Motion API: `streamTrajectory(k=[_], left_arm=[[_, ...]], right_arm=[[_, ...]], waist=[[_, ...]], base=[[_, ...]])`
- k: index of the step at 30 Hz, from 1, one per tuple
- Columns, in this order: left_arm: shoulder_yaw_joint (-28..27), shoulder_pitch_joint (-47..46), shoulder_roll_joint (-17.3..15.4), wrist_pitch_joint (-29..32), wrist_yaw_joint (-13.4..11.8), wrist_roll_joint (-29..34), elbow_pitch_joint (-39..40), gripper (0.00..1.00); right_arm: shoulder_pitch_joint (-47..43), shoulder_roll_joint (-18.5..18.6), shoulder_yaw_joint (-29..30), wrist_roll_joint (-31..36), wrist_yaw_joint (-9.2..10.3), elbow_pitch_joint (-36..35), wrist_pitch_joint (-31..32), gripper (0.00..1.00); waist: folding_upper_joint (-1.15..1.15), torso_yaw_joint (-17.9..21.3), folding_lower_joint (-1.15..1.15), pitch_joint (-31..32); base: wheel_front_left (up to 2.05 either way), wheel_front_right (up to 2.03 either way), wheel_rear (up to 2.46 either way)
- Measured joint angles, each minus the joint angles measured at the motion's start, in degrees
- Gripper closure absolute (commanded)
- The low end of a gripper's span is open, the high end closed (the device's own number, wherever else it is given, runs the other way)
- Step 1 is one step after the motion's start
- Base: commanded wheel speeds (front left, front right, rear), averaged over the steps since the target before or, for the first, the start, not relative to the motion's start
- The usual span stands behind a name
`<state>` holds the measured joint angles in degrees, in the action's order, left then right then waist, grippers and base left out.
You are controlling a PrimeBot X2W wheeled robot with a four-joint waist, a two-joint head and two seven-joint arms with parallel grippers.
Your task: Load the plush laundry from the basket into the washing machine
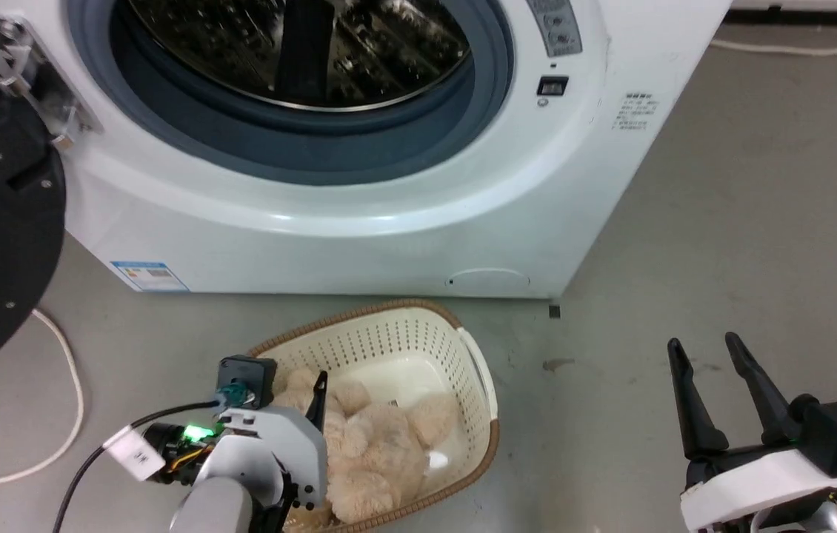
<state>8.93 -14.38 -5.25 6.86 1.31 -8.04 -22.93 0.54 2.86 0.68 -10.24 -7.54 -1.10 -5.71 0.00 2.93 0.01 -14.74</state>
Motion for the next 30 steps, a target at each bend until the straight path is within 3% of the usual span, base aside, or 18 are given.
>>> streamTrajectory(k=[15, 25, 30], left_arm=[[5.95, -8.95, -3.04, 5.09, 1.33, -0.24, -11.06, 0.00], [10.32, -14.34, -5.44, 7.61, 1.29, -0.01, -17.62, 0.00], [13.46, -17.49, -6.83, 8.26, 0.09, 1.81, -20.42, 0.00]], right_arm=[[0.92, 0.00, 0.92, -3.92, 0.01, -3.66, -2.00, 0.00], [1.41, 0.00, 1.18, -6.64, 0.01, -6.42, -3.08, 0.00], [1.42, 0.00, 1.32, -8.25, 0.01, -7.45, -3.63, 0.00]], waist=[[0.00, 0.52, 0.00, -10.91], [0.00, 0.79, 0.00, -18.03], [0.00, 1.01, 0.00, -21.40]], base=[[0.00, 0.00, 0.00], [0.00, 0.00, 0.00], [0.00, 0.00, 0.00]])
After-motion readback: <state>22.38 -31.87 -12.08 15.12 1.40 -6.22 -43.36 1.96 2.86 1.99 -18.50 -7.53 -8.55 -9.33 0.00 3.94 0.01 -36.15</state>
